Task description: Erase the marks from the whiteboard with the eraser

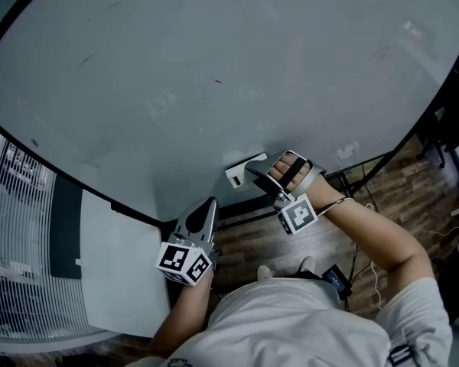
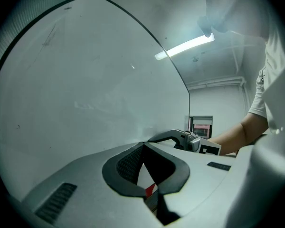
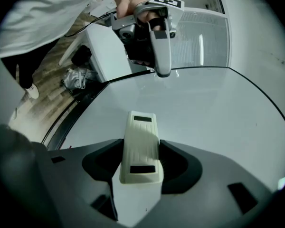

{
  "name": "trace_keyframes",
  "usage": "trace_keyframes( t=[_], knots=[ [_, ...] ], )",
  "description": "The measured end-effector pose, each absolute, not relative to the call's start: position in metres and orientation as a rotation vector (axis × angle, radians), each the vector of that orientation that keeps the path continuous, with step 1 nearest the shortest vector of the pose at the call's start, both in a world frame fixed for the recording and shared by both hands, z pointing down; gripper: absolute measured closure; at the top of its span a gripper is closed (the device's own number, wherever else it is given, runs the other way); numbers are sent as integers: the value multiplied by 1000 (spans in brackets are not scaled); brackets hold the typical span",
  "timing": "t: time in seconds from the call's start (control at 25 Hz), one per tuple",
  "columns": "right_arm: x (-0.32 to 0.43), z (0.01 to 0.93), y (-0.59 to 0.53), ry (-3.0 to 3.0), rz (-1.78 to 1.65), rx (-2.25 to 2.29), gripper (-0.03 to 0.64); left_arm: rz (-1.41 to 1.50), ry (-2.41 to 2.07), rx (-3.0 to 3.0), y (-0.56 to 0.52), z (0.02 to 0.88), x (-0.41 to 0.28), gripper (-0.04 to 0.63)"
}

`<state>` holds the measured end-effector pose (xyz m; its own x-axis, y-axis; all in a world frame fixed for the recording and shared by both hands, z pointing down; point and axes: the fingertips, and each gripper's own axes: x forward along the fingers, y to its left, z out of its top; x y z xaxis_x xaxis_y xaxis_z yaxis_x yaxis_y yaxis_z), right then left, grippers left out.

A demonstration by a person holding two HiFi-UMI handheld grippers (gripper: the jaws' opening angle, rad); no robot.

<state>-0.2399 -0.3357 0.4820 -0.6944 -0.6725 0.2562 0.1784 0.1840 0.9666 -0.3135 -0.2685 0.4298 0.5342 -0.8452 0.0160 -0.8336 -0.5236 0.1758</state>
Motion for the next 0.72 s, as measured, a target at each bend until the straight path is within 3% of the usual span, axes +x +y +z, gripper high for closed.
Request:
trace_keyframes(
  t=[0.24, 0.72],
  knots=[
    [-232, 461, -314, -1968, -1431, 558, 374, -155, -1475, 2599, -252, 423, -313, 589],
    [-181, 433, -228, -2689, -499, 812, 374, -214, -1556, 2617, -214, 392, -263, 589]
  ],
)
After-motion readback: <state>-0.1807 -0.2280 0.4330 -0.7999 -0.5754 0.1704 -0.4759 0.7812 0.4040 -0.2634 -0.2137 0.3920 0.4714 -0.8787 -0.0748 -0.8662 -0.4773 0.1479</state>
